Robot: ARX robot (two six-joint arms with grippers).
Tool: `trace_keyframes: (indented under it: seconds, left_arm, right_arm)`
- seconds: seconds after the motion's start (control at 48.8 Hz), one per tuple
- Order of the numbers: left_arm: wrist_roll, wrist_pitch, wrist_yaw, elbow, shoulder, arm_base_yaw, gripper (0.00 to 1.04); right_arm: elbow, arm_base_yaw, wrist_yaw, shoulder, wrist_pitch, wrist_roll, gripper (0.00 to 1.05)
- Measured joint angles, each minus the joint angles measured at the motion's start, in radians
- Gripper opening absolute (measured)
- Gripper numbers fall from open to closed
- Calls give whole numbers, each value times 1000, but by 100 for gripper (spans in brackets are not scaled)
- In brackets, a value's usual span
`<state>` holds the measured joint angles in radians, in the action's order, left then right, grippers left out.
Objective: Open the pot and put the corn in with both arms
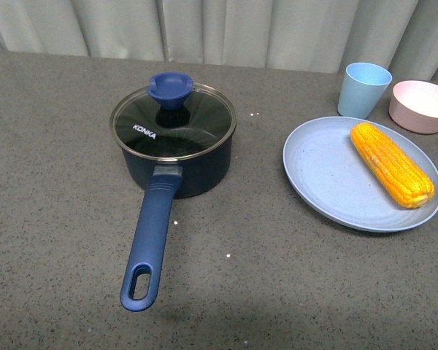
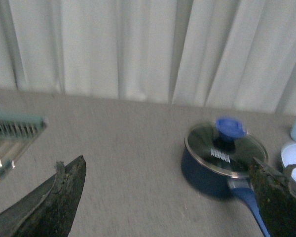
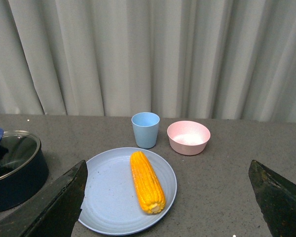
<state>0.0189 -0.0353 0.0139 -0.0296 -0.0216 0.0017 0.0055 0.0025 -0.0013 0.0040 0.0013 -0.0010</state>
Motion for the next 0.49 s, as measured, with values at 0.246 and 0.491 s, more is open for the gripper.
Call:
trace_keyframes:
  seconds: [0.246,0.491]
  left_arm:
    - [69,172,-30,-58,-410,-71,98]
    - [106,632,-117,-181,-944,-221,98]
  right_arm:
    - [0,0,0,0,0,0,96]
    - [0,0,0,0,0,0,96]
